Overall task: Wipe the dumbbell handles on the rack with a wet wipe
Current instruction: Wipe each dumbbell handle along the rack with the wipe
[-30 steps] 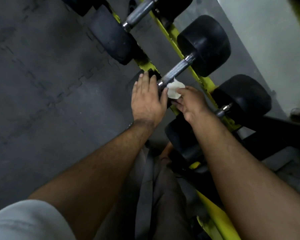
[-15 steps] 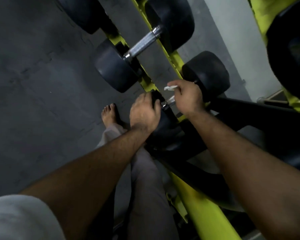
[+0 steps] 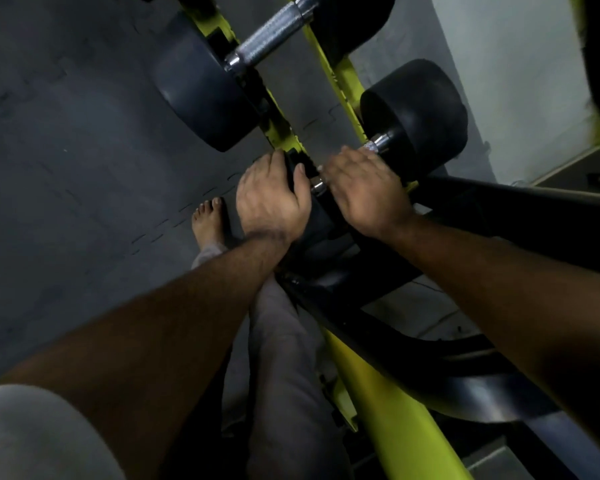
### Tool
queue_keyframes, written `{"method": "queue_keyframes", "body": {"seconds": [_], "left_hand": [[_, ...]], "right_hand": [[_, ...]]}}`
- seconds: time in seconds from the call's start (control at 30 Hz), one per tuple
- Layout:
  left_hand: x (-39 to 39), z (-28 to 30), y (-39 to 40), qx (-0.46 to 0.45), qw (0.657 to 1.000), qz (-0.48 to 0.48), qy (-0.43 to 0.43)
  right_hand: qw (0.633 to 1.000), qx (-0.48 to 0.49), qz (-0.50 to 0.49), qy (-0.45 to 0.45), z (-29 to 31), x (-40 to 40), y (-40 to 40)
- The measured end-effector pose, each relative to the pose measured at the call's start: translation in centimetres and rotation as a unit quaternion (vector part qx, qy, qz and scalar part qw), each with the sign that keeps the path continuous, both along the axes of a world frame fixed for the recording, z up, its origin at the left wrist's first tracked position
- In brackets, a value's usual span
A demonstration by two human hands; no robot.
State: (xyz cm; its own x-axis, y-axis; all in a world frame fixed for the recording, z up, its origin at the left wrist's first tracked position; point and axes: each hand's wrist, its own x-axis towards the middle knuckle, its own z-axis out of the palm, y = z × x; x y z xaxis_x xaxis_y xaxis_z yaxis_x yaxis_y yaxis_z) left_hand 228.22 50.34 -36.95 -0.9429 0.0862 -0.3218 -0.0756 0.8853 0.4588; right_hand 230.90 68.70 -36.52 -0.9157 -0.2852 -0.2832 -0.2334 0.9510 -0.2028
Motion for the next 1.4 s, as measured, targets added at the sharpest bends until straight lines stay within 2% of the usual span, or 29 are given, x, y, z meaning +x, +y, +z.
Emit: {"method": "queue_keyframes", "body": {"seconds": [0.1, 0.13, 0.27, 0.4, 0.53, 0.6, 0.67, 0.7, 0.77, 0.83, 0.9, 0.97, 1.03, 1.1, 1.17, 1.23, 1.33, 1.4], "left_hand": [[0.0, 0.2, 0.0, -0.01, 1.0, -0.003, -0.018], [0.1, 0.3, 0.0, -0.009, 1.0, -0.003, -0.021], [0.0, 0.1, 0.0, -0.006, 1.0, -0.002, -0.016], [0.0, 0.1, 0.0, -0.005, 1.0, -0.003, -0.026], [-0.1, 0.0, 0.1, 0.001, 1.0, -0.005, -0.022], [0.2, -0.2, 0.0, -0.002, 1.0, -0.004, -0.02], [0.1, -0.2, 0.0, -0.008, 1.0, -0.001, -0.025], [0.1, 0.0, 0.0, -0.009, 1.0, -0.002, -0.028], [0.0, 0.2, 0.2, -0.007, 1.0, -0.004, -0.026], [0.2, 0.1, 0.1, -0.003, 1.0, -0.002, -0.017], [0.1, -0.1, 0.1, -0.005, 1.0, -0.005, -0.013], [0.0, -0.1, 0.0, -0.01, 1.0, -0.005, -0.019], [0.0, 0.0, 0.0, -0.01, 1.0, -0.004, -0.019], [0.1, 0.0, 0.1, -0.008, 1.0, -0.004, -0.012], [0.1, -0.1, 0.1, -0.006, 1.0, 0.001, -0.01], [0.1, 0.0, 0.0, -0.011, 1.0, 0.003, -0.012], [0.0, 0.2, 0.2, -0.007, 1.0, -0.003, -0.017], [0.0, 0.1, 0.2, -0.009, 1.0, -0.002, -0.016]], "right_hand": [[0.995, 0.04, -0.087, 0.007, 0.0, -0.3, 0.6], [0.995, 0.041, -0.088, 0.003, -0.1, 0.0, -0.4], [1.0, -0.014, 0.007, -0.006, 0.2, 0.8, -0.5], [0.993, 0.029, -0.112, -0.008, 0.3, 0.2, 0.0], [1.0, -0.005, -0.008, -0.01, 0.0, 1.2, -1.4], [0.999, 0.02, -0.026, 0.024, 0.0, 0.4, 0.9], [0.993, 0.048, -0.11, 0.004, 0.0, 0.5, -0.1], [0.992, 0.045, -0.12, -0.006, -0.2, 1.1, -1.7], [0.997, -0.01, -0.075, -0.006, -0.3, 2.1, -2.9], [0.999, -0.023, -0.028, 0.003, 0.1, 1.6, -0.8], [0.997, 0.013, -0.078, 0.025, 0.2, 0.6, 1.1], [0.989, 0.028, -0.145, 0.004, 0.1, 0.5, -0.7], [0.995, -0.024, -0.092, -0.028, -0.2, 1.4, -3.1], [0.998, -0.051, -0.035, -0.029, 0.0, 1.6, -2.1], [0.998, -0.025, -0.061, 0.008, -0.1, 1.1, 0.6], [0.995, 0.016, -0.1, 0.0, 0.1, 1.2, 0.9], [0.999, -0.014, 0.026, -0.032, 0.0, 3.1, -1.6], [0.995, -0.001, 0.089, -0.052, -0.1, 3.7, -1.1]]}}
